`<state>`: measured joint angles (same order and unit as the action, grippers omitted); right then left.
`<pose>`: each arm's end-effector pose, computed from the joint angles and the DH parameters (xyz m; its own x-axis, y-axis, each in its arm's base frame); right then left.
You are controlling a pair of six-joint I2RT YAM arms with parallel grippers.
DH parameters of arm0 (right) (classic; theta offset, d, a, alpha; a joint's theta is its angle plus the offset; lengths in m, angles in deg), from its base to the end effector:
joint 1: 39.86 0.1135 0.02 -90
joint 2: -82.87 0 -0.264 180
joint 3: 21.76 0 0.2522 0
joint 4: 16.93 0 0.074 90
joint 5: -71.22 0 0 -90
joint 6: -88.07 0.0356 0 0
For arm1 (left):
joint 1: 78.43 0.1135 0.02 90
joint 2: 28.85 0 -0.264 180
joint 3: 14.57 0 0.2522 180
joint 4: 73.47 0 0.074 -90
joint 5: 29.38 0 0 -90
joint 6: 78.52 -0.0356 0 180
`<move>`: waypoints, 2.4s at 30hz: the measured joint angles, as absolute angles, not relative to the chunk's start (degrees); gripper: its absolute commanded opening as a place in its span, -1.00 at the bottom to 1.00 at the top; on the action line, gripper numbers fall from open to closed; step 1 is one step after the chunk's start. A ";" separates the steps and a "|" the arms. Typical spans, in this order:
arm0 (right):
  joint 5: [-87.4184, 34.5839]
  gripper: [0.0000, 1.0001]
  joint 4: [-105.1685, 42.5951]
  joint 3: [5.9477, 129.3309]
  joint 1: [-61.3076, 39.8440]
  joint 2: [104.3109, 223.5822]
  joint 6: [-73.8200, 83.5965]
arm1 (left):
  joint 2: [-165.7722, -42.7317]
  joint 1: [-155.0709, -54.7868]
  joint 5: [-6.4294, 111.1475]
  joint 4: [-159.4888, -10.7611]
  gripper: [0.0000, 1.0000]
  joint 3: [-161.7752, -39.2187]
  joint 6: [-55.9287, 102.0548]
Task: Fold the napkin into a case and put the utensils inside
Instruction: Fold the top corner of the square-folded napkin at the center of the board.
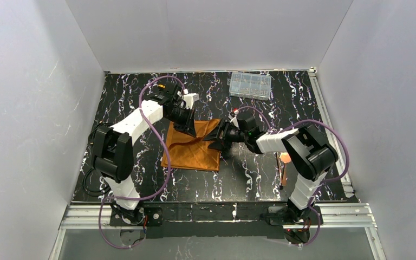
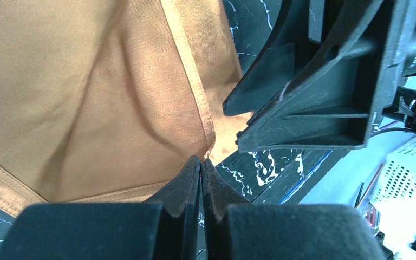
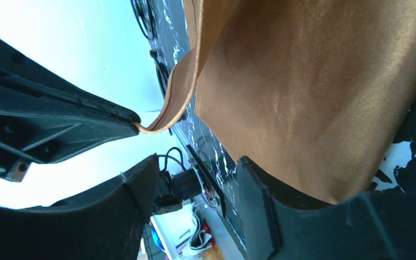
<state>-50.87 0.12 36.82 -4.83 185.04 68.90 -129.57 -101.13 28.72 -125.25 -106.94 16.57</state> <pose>0.2770 0.2173 0.1511 -0.9471 0.3134 -0.0696 0.0581 0.3805 0.9230 0.3346 -0.1603 0.2459 -0.8474 0.2728 -0.4554 0.4972 0.7086 -0.5006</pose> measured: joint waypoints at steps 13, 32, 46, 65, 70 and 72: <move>-44.27 0.21 4.29 35.40 -3.35 185.15 77.88 | -129.44 -101.39 29.68 -123.39 -1.00 -104.49 16.15; -37.89 -0.08 -0.19 38.79 -0.02 189.21 82.50 | -128.48 -101.96 28.35 -122.80 -1.00 -103.75 16.39; -36.88 -0.97 2.43 39.16 0.67 189.25 85.36 | -127.13 -103.47 26.62 -122.95 -0.58 -102.94 16.11; -40.88 -0.97 -13.02 38.64 0.67 186.09 69.75 | -120.15 -99.93 31.28 -128.16 0.11 -102.91 9.79; -41.63 -0.97 -18.22 39.29 0.67 186.09 65.21 | -120.02 -99.53 32.39 -128.35 0.04 -100.31 5.00; -41.78 -0.97 -19.73 40.10 0.67 186.09 63.87 | -120.02 -99.55 32.85 -128.72 0.02 -98.54 2.93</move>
<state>-41.78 -19.73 40.10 0.67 186.09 63.87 -120.02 -99.55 32.85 -128.72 -98.54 2.93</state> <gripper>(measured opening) 0.041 0.528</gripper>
